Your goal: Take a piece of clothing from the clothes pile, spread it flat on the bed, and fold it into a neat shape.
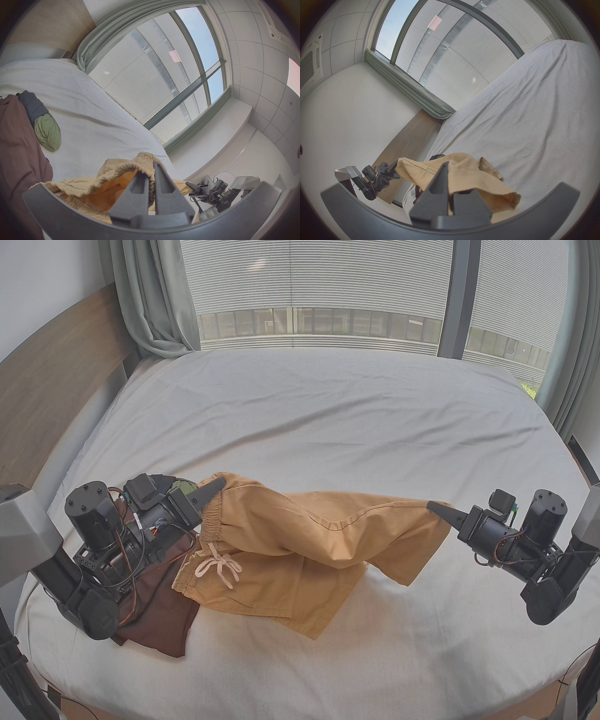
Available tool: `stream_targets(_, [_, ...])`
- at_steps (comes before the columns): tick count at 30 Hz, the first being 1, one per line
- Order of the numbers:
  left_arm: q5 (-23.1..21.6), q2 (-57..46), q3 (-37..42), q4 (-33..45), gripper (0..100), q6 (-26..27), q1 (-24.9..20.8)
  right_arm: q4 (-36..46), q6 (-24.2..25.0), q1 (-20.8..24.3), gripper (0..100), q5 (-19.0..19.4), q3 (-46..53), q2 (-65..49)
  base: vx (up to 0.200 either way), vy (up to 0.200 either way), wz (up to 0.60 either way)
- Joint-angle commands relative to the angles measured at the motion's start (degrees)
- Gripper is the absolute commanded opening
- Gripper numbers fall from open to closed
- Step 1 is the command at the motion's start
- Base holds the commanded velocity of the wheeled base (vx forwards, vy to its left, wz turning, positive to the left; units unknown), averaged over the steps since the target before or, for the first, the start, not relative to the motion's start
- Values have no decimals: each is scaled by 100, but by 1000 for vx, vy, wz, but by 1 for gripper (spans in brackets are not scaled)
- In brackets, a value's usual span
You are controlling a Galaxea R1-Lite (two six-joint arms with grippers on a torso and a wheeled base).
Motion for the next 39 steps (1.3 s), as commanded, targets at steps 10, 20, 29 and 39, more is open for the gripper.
stream_targets(10, [-7, -162, 102, 5, 0, -35, -41, 55, 0, -139, 0, 43, 95, -832, 0, 0, 0])
stream_targets(20, [-42, -162, 138, -4, 0, -44, -6, 416, -9, -289, 0, 52, 33, -1394, 0, 0, 0])
stream_targets(29, [-60, -294, 120, -4, 0, -211, 3, 811, -17, -535, 0, 52, -81, -1904, 0, 0, 0])
stream_targets(39, [-60, -259, 94, -4, 0, -211, 56, 838, -26, -764, 0, 52, -151, -1895, 0, 0, 0])
